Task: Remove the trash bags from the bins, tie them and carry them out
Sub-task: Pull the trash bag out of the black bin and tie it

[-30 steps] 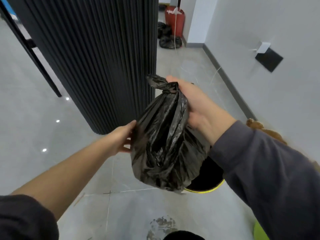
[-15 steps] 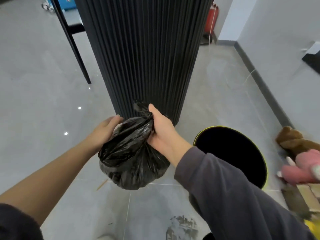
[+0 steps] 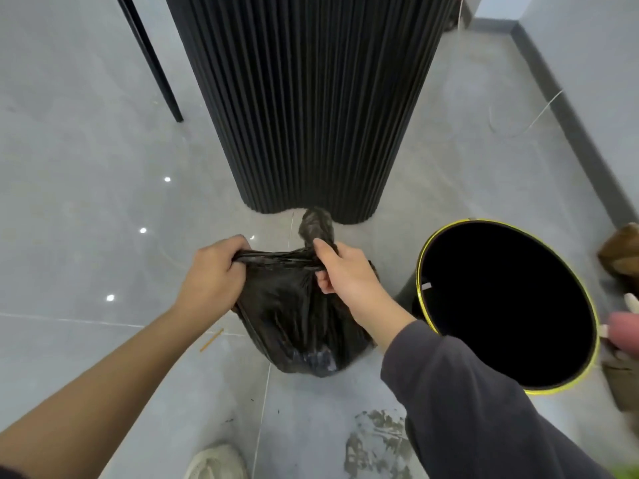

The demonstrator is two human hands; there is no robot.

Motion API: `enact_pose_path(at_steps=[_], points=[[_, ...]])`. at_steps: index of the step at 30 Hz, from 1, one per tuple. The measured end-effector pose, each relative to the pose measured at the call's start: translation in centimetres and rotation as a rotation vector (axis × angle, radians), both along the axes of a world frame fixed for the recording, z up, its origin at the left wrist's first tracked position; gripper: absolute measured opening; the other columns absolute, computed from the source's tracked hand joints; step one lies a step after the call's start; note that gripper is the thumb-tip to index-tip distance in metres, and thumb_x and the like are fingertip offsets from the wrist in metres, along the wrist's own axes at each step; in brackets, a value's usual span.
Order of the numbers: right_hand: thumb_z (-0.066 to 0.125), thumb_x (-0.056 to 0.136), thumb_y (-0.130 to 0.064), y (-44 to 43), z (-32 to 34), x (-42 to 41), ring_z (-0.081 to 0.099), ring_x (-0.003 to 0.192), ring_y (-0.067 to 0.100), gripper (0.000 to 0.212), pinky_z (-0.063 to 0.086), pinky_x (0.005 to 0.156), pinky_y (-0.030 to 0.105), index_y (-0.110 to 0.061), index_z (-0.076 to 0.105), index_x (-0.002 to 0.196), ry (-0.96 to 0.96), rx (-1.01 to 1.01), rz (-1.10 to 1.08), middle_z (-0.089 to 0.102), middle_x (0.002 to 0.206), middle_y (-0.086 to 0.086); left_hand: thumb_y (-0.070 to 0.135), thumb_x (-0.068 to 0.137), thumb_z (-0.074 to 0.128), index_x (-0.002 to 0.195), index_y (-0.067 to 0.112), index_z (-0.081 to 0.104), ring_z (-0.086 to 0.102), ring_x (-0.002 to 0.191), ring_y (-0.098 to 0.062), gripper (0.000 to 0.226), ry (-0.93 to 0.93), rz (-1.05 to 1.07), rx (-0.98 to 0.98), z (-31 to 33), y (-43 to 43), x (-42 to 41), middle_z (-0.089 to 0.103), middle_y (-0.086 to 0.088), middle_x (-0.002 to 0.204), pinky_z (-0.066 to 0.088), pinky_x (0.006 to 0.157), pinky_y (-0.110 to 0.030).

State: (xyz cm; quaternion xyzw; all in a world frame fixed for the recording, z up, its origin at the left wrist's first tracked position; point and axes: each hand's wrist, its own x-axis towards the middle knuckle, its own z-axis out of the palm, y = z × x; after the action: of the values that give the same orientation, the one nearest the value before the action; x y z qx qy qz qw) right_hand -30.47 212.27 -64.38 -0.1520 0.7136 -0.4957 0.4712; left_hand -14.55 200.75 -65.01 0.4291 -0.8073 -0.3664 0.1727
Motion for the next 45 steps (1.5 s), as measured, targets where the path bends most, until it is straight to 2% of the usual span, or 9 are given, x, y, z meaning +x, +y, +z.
enact_pose_path(at_steps=[7,14,20,23,27,31,36,40,45], points=[[0.062,0.091,-0.030,2.0,-0.9,-2.4,0.062,0.060,0.009,0.016,0.049,0.056,0.022,-0.014,0.064,0.092,0.255,-0.002,0.056,0.065,0.070,-0.001,0.027,0.082,0.061,0.083,0.022,0.057,0.061,0.069,-0.029,0.007,-0.211,-0.105,-0.214,-0.8,0.0,0.4,0.064,-0.003,0.066,0.050,0.060,-0.037],[0.069,0.082,-0.023,3.5,-1.2,-3.2,0.047,0.086,0.019,0.029,0.038,0.067,0.028,-0.023,0.042,0.072,0.987,0.203,0.395,0.046,0.090,0.000,0.013,0.088,0.049,0.097,0.025,0.060,0.061,0.076,-0.028,0.018,-0.193,0.005,-0.159,-1.6,-0.5,1.8,0.066,-0.002,0.077,0.052,0.068,-0.042],[0.049,0.092,-0.008,4.2,-1.0,-2.8,0.037,0.061,0.016,0.027,0.032,0.053,0.028,-0.022,0.032,0.076,0.635,0.003,0.243,0.044,0.068,0.001,0.007,0.090,0.042,0.101,0.022,0.057,0.059,0.076,-0.029,0.024,-0.193,-0.012,-0.134,-1.6,-0.7,2.1,0.065,-0.006,0.078,0.051,0.068,-0.043],[0.049,0.096,-0.036,4.6,-0.4,-3.3,0.050,0.062,0.015,0.013,0.042,0.057,0.032,-0.026,0.043,0.091,0.650,0.066,0.297,0.057,0.072,0.001,0.005,0.089,0.040,0.103,0.021,0.056,0.058,0.076,-0.030,0.026,-0.211,-0.001,-0.130,-1.9,-1.1,2.2,0.064,-0.007,0.079,0.051,0.068,-0.042],[0.059,0.073,-0.072,4.9,1.2,-4.9,0.060,0.083,0.017,0.052,0.052,0.072,0.036,-0.026,0.060,0.096,0.757,0.301,0.637,0.065,0.088,-0.005,0.005,0.089,0.039,0.105,0.019,0.056,0.057,0.077,-0.031,0.027,-0.254,0.032,-0.149,-2.3,-2.2,2.1,0.064,-0.009,0.083,0.050,0.066,-0.040],[0.064,0.085,-0.047,5.3,1.6,-5.5,0.058,0.084,0.025,0.032,0.051,0.068,0.037,-0.016,0.061,0.092,1.028,0.547,0.839,0.057,0.088,0.002,0.008,0.089,0.039,0.108,0.020,0.056,0.057,0.083,-0.035,0.028,-0.297,0.061,-0.139,-2.6,-2.9,1.9,0.066,-0.012,0.091,0.050,0.070,-0.042],[0.051,0.094,-0.017,5.8,1.1,-5.4,0.060,0.081,0.028,0.007,0.048,0.066,0.038,-0.015,0.044,0.094,0.857,0.259,0.505,0.057,0.089,0.007,0.002,0.086,0.039,0.110,0.018,0.057,0.057,0.088,-0.035,0.034,-0.298,0.020,-0.168,-2.6,-2.7,1.5,0.065,-0.012,0.098,0.049,0.071,-0.041],[0.048,0.094,-0.018,6.0,1.1,-5.9,0.059,0.074,0.029,0.002,0.051,0.064,0.042,-0.020,0.047,0.095,0.897,0.332,0.509,0.061,0.080,0.006,-0.015,0.077,0.034,0.103,0.013,0.065,0.057,0.088,-0.027,0.048,-0.124,-0.123,-0.182,-2.2,-2.2,1.2,0.058,-0.003,0.099,0.053,0.071,-0.041],[0.039,0.101,-0.034,6.0,1.7,-5.8,0.056,0.075,0.025,0.035,0.046,0.065,0.035,-0.015,0.049,0.073,0.814,0.318,0.511,0.057,0.076,0.005,-0.003,0.084,0.036,0.088,0.014,0.062,0.061,0.077,-0.029,0.031,-0.005,-0.095,-0.027,-1.0,-1.0,-1.1,0.062,-0.006,0.084,0.051,0.064,-0.035]])
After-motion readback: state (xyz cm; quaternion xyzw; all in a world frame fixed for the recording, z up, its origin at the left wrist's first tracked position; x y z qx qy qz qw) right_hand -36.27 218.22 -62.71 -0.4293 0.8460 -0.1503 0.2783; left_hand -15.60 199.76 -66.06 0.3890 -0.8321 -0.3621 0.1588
